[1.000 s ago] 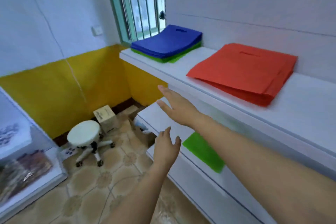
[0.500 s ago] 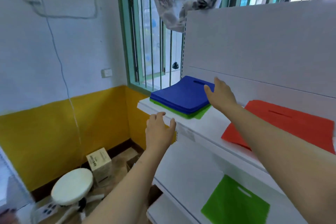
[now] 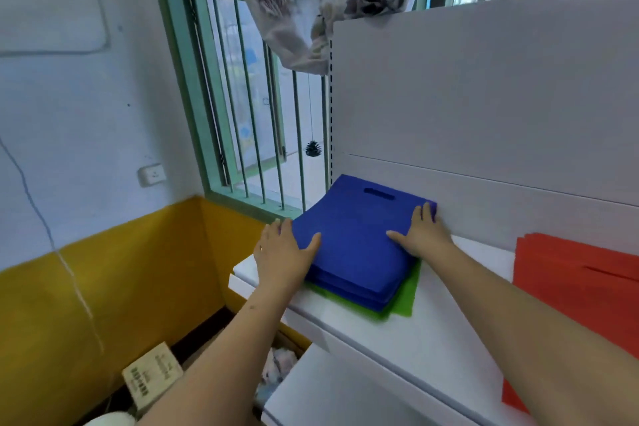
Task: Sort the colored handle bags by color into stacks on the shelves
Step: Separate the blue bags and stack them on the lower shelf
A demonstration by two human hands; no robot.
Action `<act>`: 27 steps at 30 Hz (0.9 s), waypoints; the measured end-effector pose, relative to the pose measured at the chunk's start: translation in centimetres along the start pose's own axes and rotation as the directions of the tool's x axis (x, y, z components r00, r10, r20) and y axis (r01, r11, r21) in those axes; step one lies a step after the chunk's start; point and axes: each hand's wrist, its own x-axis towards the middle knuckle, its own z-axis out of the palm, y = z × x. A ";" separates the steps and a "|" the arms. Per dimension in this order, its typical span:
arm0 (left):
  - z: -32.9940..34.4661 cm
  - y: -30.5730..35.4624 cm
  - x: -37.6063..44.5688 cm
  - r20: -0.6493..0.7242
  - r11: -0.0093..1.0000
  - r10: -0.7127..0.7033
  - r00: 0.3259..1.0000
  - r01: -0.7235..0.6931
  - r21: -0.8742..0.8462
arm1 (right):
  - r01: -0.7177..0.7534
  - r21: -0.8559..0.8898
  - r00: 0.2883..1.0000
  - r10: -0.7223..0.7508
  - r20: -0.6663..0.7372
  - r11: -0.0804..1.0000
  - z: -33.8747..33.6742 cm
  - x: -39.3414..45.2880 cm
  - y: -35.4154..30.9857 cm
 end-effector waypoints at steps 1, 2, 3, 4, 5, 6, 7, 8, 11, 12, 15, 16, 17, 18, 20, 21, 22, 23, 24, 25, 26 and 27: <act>0.6 -0.5 0.7 0.057 0.999 -0.015 0.998 0.012 0.044 | 0.002 0.011 1.000 -0.002 0.010 1.000 0.8 -0.1 0.2; 1.3 -0.8 1.1 0.096 0.997 -0.023 0.995 0.016 0.069 | 0.000 -0.005 1.000 0.000 -0.011 1.000 1.3 -0.2 0.4; 1.8 -1.1 1.3 0.112 0.997 -0.022 0.994 0.013 0.076 | -0.005 -0.041 0.999 0.004 -0.041 0.999 1.6 -0.3 0.3; 2.3 -1.3 1.5 0.103 0.998 -0.006 0.995 -0.001 0.067 | -0.011 -0.062 0.998 0.007 -0.066 0.998 1.5 -0.3 0.2; 2.5 -1.5 1.5 0.083 0.998 0.015 0.996 -0.019 0.055 | -0.017 -0.065 0.997 0.011 -0.082 0.998 1.4 -0.3 0.1; 2.7 -1.7 1.5 0.062 0.998 0.039 0.997 -0.042 0.048 | -0.020 -0.064 0.995 0.014 -0.095 0.998 1.3 -0.4 -0.1; 2.8 -1.8 1.5 0.044 0.997 0.061 0.997 -0.063 0.043 | -0.024 -0.069 0.994 0.016 -0.112 0.997 1.4 -0.6 -0.2; 2.9 -1.9 1.5 0.033 0.996 0.081 0.996 -0.083 0.039 | -0.028 -0.083 0.991 0.017 -0.136 0.996 1.6 -0.9 -0.3; 2.9 -2.1 1.5 0.017 0.990 0.138 0.990 -0.138 0.001 | -0.037 -0.149 0.986 0.011 -0.168 0.988 1.4 -1.8 -1.4; 3.0 -2.0 1.5 0.002 0.985 0.171 0.985 -0.171 -0.021 | -0.045 -0.173 0.984 0.014 -0.176 0.984 1.5 -2.1 -1.8; 3.1 -1.8 1.7 0.005 0.961 0.276 0.961 -0.276 -0.028 | -0.050 -0.228 0.976 0.000 -0.216 0.972 1.7 -3.0 -3.3; 2.9 -1.8 1.9 0.037 0.950 0.311 0.950 -0.311 -0.016 | -0.056 -0.190 0.975 0.012 -0.223 0.980 1.7 -3.4 -3.4; 2.7 -1.8 2.1 0.070 0.940 0.341 0.937 -0.340 -0.025 | -0.059 -0.114 0.970 0.030 -0.242 0.992 1.6 -4.1 -3.5; 2.5 -1.7 2.3 0.085 0.932 0.361 0.929 -0.356 -0.065 | -0.058 -0.033 0.962 0.047 -0.270 0.998 1.2 -5.0 -3.6; 1.5 -1.4 2.2 0.109 0.909 0.354 0.929 -0.314 -0.275 | -0.058 0.098 0.929 0.089 -0.358 0.994 0.2 -7.0 -3.8; 0.6 -1.0 1.6 0.106 0.868 0.350 0.931 -0.280 -0.410 | -0.052 0.129 0.900 0.102 -0.424 0.990 -0.6 -8.2 -3.8; -0.3 -0.1 0.9 0.078 0.798 0.380 0.922 -0.284 -0.532 | -0.066 0.157 0.861 0.136 -0.490 0.985 -1.6 -9.8 -3.5; -1.2 0.7 0.0 0.046 0.728 0.393 0.919 -0.280 -0.625 | -0.062 0.170 0.833 0.144 -0.534 0.984 -2.6 -11.1 -3.4; -2.1 1.6 -1.0 0.028 0.655 0.410 0.912 -0.273 -0.704 | -0.052 0.182 0.807 0.148 -0.572 0.982 -3.7 -12.1 -3.2; -2.8 2.7 -2.1 0.038 0.584 0.453 0.890 -0.265 -0.768 | -0.058 0.201 0.771 0.172 -0.614 0.978 -4.7 -13.7 -2.5; -3.3 3.7 -3.2 0.057 0.515 0.507 0.860 -0.250 -0.820 | -0.071 0.218 0.731 0.199 -0.653 0.973 -5.7 -15.4 -1.7; -3.5 4.6 -4.4 0.074 0.437 0.560 0.826 -0.218 -0.873 | -0.087 0.235 0.688 0.229 -0.688 0.968 -6.7 -17.3 -0.7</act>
